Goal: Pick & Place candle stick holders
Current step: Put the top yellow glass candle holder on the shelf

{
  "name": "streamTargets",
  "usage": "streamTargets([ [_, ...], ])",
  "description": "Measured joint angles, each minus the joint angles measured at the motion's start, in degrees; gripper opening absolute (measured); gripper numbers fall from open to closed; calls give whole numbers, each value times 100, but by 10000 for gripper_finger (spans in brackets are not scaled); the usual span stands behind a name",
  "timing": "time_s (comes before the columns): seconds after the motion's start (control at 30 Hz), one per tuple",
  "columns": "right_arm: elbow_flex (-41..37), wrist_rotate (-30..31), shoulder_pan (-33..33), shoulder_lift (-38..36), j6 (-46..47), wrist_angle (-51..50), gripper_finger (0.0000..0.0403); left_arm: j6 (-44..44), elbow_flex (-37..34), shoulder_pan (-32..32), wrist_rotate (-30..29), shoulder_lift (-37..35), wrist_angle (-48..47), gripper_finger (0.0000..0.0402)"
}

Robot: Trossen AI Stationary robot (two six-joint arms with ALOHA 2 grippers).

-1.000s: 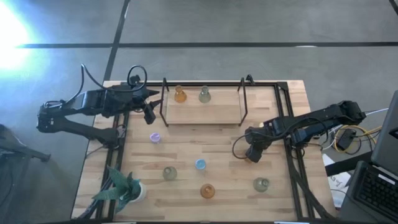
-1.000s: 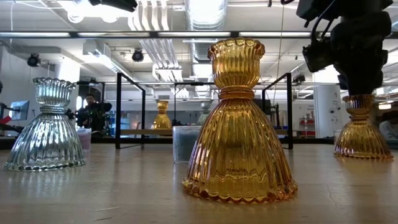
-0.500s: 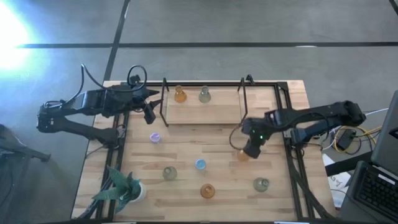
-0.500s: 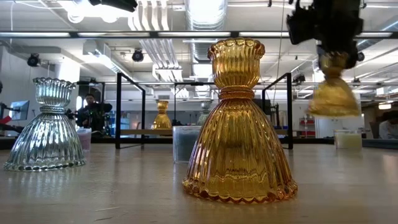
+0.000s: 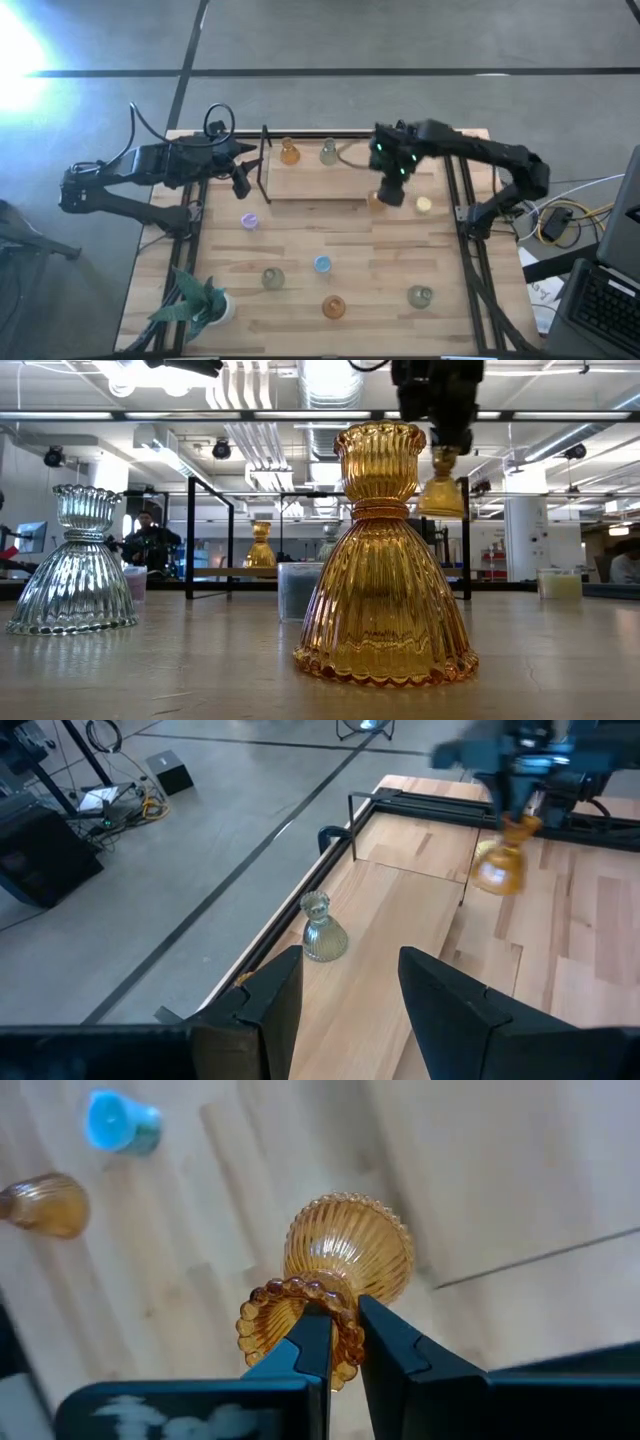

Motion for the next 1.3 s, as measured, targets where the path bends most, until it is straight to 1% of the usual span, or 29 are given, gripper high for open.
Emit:
streamTargets([
  [0.13, 954, 237, -440, 589, -804, -358, 23, -15, 0, 0, 0, 0, -2, 172],
  [0.3, 1901, 265, -1001, 1342, -1530, -699, 23, -54, 0, 0, 0, 0, -2, 172],
  [0.5, 2749, 263, -1565, 2168, -2169, -1050, 23, -74, 1, 0, 0, 0, -2, 172],
  [0.77, 3688, 258, -1941, 3068, -2876, -1236, 23, -133, 1, 0, 0, 0, -2, 172],
  [0.9, 3993, 257, -2094, 3423, -3040, -1401, 23, -189, 0, 0, 0, -2, -4, 172],
  [1.03, 4104, 216, -2216, 3637, -3044, -1373, 23, -205, 0, 0, 0, -2, -4, 172],
  [1.3, 3747, 167, -2254, 3681, -3064, -1373, 23, -203, 0, 0, 1, -2, -4, 172],
])
